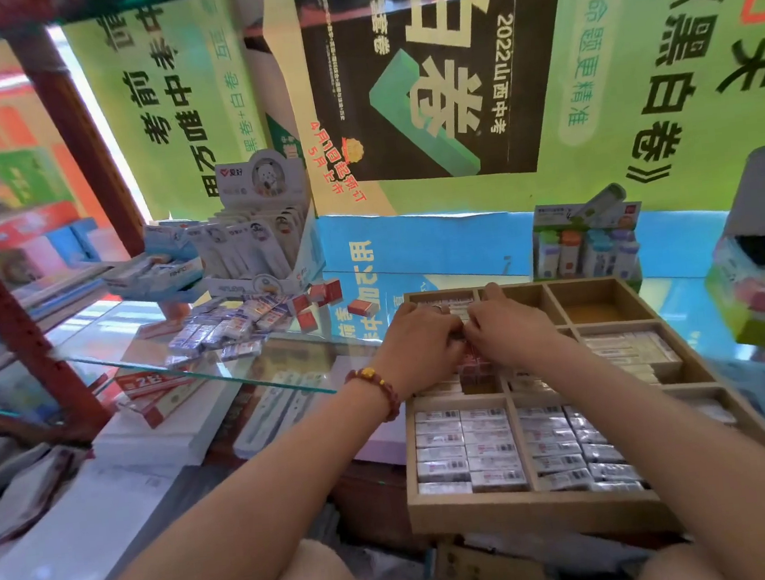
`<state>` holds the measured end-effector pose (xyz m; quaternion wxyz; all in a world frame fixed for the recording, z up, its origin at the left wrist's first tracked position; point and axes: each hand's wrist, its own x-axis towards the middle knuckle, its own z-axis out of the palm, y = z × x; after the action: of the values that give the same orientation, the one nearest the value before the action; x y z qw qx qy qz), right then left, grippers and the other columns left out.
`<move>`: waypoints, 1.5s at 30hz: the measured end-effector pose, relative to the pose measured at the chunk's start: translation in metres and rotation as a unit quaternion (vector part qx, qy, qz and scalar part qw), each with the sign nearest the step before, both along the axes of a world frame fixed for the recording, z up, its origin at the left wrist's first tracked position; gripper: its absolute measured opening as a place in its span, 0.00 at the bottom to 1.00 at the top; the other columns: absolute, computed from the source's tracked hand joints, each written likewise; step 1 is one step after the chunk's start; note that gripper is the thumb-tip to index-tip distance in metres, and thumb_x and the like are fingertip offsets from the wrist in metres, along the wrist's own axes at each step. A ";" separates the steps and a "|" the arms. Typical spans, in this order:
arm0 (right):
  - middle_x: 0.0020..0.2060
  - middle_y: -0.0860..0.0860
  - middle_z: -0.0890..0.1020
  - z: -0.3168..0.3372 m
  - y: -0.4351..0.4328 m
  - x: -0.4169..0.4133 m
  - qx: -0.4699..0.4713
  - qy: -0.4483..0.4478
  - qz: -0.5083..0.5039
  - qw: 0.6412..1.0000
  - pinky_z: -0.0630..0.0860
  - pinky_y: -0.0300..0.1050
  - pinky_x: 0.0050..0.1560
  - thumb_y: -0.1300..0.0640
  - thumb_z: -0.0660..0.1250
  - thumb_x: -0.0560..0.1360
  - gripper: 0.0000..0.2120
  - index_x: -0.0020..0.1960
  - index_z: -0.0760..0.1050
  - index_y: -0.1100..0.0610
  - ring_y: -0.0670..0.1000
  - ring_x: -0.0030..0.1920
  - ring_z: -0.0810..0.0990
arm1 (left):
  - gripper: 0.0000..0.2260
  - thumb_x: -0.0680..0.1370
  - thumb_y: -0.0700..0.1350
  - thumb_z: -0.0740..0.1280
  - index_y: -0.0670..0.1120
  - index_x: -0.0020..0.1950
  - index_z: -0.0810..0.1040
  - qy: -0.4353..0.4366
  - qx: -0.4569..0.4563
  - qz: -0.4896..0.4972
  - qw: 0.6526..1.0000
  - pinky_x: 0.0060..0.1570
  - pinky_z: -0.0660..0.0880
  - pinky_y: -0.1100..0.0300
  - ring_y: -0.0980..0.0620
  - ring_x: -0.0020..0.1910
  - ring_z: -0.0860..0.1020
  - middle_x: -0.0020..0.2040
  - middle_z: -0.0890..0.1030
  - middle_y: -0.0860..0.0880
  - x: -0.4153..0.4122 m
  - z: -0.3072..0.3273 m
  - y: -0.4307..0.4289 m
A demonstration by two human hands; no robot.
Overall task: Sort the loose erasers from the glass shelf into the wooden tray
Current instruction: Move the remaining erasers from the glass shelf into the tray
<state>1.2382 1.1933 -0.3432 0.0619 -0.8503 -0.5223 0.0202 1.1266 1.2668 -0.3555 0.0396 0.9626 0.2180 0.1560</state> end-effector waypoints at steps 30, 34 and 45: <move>0.63 0.52 0.65 0.016 -0.041 0.024 0.058 0.154 0.018 0.986 0.73 0.46 0.58 0.62 0.55 0.79 0.20 0.67 0.72 0.50 0.52 0.52 0.75 | 0.19 0.81 0.50 0.54 0.53 0.73 0.61 0.061 -0.084 0.003 0.995 0.71 0.43 0.48 0.50 0.64 0.72 0.62 0.77 0.49 -0.019 -0.010 -0.001; 0.57 0.47 0.76 0.033 -0.061 0.035 0.105 0.170 0.029 0.979 0.68 0.38 0.56 0.65 0.54 0.78 0.19 0.59 0.79 0.53 0.46 0.55 0.74 | 0.14 0.75 0.53 0.65 0.61 0.60 0.75 0.012 -0.111 -0.086 0.990 0.72 0.48 0.47 0.54 0.71 0.62 0.71 0.66 0.56 -0.035 -0.005 -0.002; 0.42 0.45 0.80 0.038 -0.072 0.022 0.028 0.207 0.081 0.975 0.68 0.34 0.41 0.62 0.56 0.79 0.16 0.53 0.80 0.50 0.41 0.43 0.75 | 0.09 0.80 0.51 0.59 0.62 0.47 0.78 0.045 -0.142 -0.120 0.981 0.70 0.48 0.50 0.53 0.72 0.54 0.71 0.62 0.55 -0.041 -0.011 -0.005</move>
<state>1.2599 1.1216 -0.3056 0.1909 -0.7806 -0.5653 0.1863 1.0857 1.2617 -0.3666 0.1847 0.9724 0.1219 0.0743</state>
